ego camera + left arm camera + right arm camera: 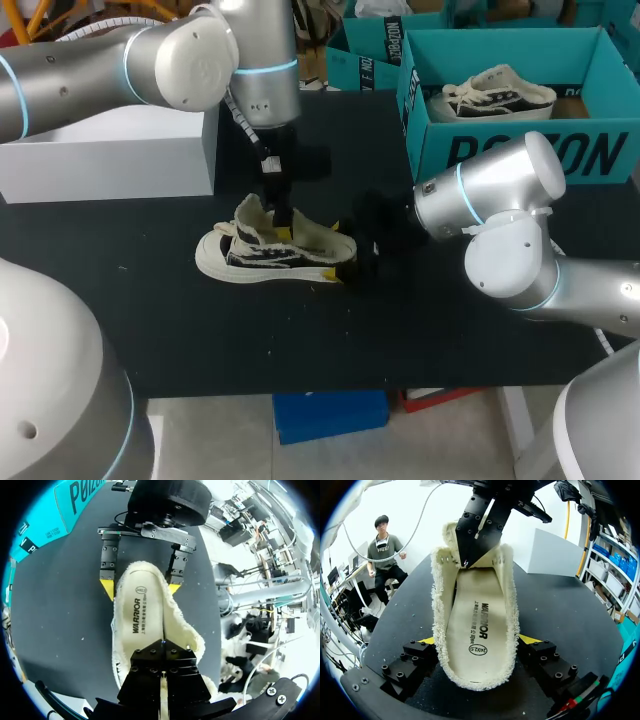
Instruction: Take the shoe out of the shoebox, open the shoe tongue, remove and reinsert the insole, then place the shoe into the shoebox
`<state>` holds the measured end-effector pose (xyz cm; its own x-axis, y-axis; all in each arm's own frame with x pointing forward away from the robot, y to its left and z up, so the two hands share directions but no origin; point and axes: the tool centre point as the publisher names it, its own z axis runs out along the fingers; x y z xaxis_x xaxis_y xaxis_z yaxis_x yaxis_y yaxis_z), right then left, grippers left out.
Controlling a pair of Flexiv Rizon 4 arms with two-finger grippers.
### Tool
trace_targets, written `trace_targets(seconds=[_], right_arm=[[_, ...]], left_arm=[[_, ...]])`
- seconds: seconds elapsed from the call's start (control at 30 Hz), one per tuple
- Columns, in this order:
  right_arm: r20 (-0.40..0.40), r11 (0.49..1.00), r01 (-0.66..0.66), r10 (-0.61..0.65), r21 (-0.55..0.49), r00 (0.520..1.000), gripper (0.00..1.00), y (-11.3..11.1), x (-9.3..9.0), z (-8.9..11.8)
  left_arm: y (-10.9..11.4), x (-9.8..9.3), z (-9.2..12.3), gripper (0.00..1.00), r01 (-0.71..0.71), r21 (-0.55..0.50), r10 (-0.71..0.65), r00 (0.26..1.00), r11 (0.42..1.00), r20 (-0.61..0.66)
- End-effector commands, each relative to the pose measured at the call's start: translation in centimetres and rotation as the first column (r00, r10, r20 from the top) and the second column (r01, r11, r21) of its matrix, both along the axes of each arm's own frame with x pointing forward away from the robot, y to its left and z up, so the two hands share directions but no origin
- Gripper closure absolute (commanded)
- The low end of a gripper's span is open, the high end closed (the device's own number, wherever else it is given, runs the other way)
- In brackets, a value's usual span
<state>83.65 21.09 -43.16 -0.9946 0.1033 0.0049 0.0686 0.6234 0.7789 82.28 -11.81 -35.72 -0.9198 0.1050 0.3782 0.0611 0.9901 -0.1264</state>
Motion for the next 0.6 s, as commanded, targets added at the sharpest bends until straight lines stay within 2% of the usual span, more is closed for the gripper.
trace_targets(seconds=[0.03, 0.37, 0.6], right_arm=[[0.0, 1.0, 0.002, -0.002, -0.001, 1.0, 1.0, 0.18, 0.03, -0.1], [0.0, 1.0, 0.002, -0.002, -0.001, 1.0, 1.0, 0.18, 0.03, -0.1], [0.0, 1.0, 0.002, -0.002, -0.001, 1.0, 1.0, 0.18, 0.03, -0.1]], left_arm=[[0.09, -0.25, 0.01, 1.0, -0.001, -0.001, 0.001, 1.0, 1.0, 0.007], [0.18, -0.25, 0.01, 1.0, -0.001, -0.005, 0.001, 1.0, 1.0, 0.02], [0.64, -0.3, -0.9, 1.0, -0.004, -0.015, 0.005, 0.999, 1.0, 0.048]])
